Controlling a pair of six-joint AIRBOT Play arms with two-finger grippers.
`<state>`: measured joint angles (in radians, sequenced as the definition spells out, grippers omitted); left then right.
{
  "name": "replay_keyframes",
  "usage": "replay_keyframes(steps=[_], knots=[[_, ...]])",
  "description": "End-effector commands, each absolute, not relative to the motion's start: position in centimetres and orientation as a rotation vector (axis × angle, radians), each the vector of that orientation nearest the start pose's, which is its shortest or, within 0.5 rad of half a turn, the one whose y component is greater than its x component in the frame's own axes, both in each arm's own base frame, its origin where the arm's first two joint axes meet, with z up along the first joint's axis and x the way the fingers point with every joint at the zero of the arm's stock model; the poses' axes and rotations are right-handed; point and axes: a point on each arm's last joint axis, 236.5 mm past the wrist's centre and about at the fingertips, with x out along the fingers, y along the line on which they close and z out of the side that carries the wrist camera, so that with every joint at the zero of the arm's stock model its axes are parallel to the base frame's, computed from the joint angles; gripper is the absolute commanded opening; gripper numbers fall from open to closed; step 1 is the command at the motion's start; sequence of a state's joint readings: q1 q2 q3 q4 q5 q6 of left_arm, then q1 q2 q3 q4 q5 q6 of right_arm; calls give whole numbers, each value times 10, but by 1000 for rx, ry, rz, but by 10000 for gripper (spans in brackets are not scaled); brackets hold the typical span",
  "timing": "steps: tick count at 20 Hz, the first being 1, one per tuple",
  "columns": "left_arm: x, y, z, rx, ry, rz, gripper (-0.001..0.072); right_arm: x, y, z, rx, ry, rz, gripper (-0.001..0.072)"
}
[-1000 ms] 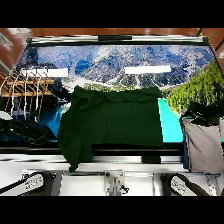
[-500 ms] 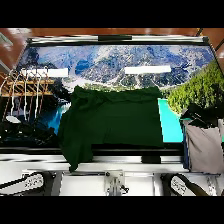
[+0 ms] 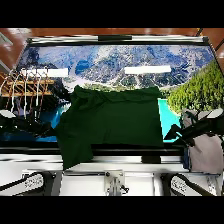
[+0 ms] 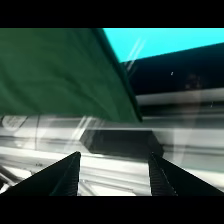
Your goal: Fold the shirts.
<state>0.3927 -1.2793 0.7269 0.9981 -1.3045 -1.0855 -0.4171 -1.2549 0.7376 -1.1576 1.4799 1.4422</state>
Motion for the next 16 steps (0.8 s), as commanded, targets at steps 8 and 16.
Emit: replay_keyframes(steps=[8, 16], knots=[[268, -25, -44, -520, 1487, -399, 36, 221, 15, -118, 743, 1784, -8, 539], [290, -17, -18, -474, 1419, -402, 36, 228, 54, -108, 907, 1798, 178, 112]])
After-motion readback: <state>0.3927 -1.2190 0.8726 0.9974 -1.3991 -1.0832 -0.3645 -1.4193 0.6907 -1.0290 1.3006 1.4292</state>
